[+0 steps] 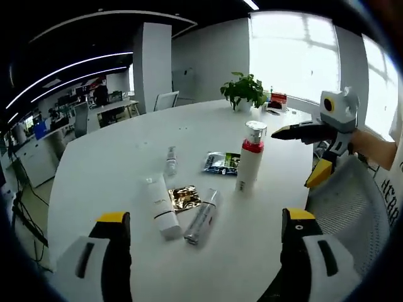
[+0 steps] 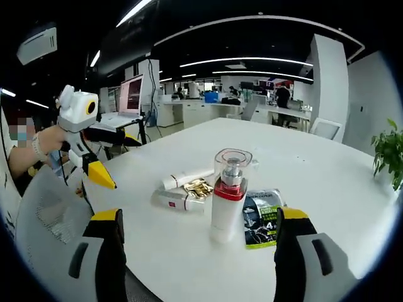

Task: Arrange the skincare products in the storage area until every visible bottle or jar stands upright without overlapping.

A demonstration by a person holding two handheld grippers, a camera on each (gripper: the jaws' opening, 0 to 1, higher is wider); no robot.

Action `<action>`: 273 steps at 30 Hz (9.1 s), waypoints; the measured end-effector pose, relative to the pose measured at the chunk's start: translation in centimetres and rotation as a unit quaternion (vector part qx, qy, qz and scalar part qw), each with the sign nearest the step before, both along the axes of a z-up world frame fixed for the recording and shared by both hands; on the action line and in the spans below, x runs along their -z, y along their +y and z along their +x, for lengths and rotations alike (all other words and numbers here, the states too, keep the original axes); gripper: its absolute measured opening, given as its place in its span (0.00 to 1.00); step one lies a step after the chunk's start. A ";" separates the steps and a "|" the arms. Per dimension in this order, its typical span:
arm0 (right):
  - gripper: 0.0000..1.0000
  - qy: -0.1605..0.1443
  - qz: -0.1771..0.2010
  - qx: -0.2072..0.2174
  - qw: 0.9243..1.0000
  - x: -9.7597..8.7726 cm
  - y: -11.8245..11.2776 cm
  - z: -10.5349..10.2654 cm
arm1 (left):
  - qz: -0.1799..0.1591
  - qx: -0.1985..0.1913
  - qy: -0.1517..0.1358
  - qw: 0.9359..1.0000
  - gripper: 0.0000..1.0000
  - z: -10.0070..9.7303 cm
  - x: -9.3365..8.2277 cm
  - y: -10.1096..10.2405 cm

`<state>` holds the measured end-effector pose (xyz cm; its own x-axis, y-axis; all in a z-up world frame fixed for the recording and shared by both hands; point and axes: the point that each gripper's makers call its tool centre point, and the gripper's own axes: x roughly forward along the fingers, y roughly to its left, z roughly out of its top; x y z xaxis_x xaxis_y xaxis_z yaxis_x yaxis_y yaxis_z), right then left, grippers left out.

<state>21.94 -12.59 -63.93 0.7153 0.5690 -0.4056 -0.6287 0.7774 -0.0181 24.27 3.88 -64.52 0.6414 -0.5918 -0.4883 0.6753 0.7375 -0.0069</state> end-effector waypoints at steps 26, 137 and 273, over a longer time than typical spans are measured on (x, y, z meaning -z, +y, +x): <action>1.00 0.001 -0.008 0.008 1.000 1.7 0.0 0.4 | 0.033 0.010 0.062 0.997 0.77 5.7 4.1 -1.3; 0.71 0.077 0.042 -0.006 0.996 3.2 1.7 -1.7 | 0.037 -0.098 0.167 0.980 0.26 10.9 11.1 2.7; 0.15 0.386 0.367 0.082 0.842 9.5 16.6 1.8 | -0.005 0.017 0.240 0.971 0.26 -6.6 9.4 3.6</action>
